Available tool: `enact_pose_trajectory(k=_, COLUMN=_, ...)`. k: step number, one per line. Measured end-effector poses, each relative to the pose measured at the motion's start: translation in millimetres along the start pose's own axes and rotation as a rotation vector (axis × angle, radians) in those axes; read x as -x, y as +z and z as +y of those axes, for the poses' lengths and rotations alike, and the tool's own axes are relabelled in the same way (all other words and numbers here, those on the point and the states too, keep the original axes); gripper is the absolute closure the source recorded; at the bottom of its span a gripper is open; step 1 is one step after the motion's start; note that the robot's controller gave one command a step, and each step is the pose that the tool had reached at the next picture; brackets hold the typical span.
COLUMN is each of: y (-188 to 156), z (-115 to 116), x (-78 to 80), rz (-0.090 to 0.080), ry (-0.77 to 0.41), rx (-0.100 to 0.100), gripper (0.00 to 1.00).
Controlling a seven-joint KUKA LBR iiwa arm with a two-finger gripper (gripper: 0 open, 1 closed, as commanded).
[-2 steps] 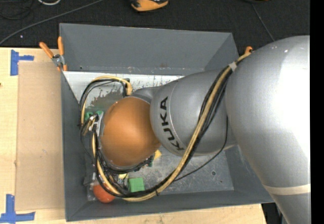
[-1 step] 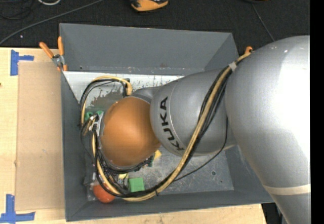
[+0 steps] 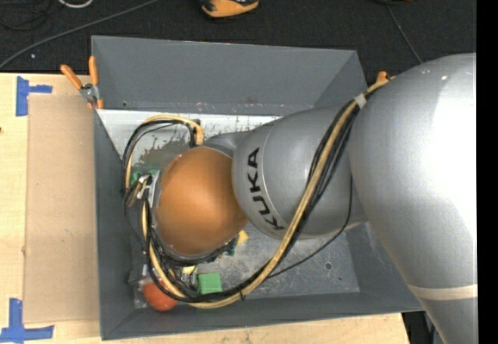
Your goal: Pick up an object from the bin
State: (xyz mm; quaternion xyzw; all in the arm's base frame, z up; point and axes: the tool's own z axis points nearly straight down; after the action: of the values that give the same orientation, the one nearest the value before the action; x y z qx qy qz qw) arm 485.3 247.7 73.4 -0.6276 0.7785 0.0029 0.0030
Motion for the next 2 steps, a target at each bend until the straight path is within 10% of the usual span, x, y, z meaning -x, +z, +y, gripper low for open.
enact_pose_trajectory(k=2, y=-58, z=3, x=-0.5, rz=0.005, ry=0.007, rx=0.011, gripper=1.00)
